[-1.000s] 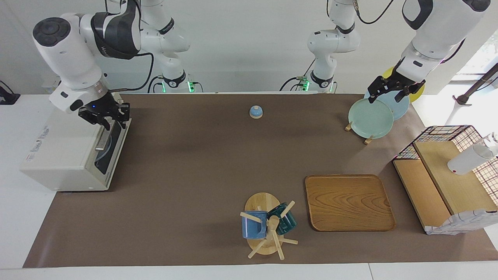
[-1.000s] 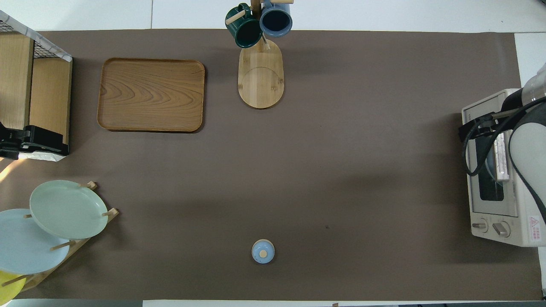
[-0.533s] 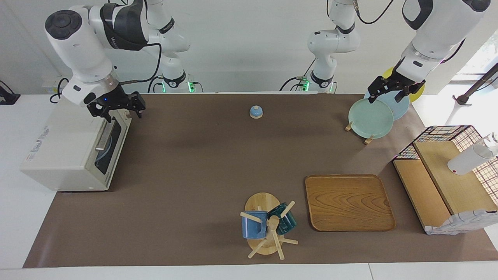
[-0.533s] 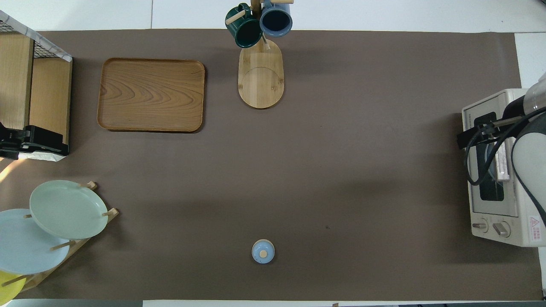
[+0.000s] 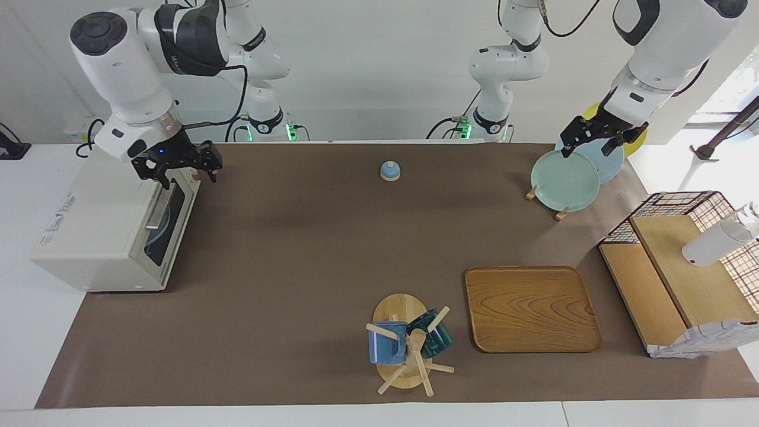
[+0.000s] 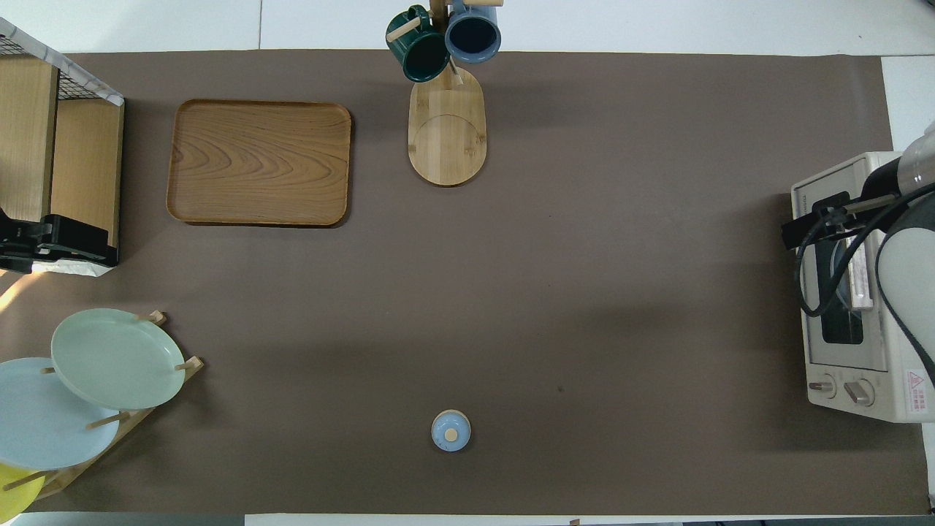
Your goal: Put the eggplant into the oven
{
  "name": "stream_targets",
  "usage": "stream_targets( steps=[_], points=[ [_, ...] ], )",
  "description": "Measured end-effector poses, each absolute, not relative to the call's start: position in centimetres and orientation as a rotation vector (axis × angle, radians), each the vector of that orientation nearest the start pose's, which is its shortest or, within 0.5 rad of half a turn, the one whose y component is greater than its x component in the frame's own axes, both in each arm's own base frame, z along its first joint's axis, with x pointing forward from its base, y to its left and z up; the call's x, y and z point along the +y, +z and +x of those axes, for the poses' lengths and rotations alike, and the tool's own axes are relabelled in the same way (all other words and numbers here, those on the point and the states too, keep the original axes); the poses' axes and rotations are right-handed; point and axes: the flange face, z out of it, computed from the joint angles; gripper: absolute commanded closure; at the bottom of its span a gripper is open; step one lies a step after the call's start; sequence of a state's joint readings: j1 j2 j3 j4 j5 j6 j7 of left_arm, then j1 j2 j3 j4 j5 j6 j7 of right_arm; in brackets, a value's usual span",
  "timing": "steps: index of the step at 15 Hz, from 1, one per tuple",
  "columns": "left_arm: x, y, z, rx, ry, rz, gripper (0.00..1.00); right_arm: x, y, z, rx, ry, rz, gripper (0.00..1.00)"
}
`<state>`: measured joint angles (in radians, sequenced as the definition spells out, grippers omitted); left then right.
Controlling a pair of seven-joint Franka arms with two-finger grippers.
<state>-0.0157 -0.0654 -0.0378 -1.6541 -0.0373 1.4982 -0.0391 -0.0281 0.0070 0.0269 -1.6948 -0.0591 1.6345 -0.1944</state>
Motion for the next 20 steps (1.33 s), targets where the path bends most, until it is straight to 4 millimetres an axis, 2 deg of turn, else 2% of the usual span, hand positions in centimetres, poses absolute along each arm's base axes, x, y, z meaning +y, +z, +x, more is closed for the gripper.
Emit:
stream_targets(
  steps=[3,7,13,20],
  points=[
    [-3.3,61.5,52.4,0.024,0.146,-3.169,0.0,-0.9,57.0,55.4,-0.253,0.124,-3.182,0.0],
    [-3.3,61.5,52.4,0.024,0.146,-3.169,0.0,-0.7,58.7,54.7,-0.237,0.08,-3.188,0.0],
    [-3.3,61.5,52.4,0.024,0.146,-3.169,0.0,-1.3,59.5,54.5,-0.214,0.071,-3.186,0.0],
    [-3.3,61.5,52.4,0.024,0.146,-3.169,0.0,-0.7,60.5,53.5,-0.148,0.139,-3.133,0.0]
  ],
)
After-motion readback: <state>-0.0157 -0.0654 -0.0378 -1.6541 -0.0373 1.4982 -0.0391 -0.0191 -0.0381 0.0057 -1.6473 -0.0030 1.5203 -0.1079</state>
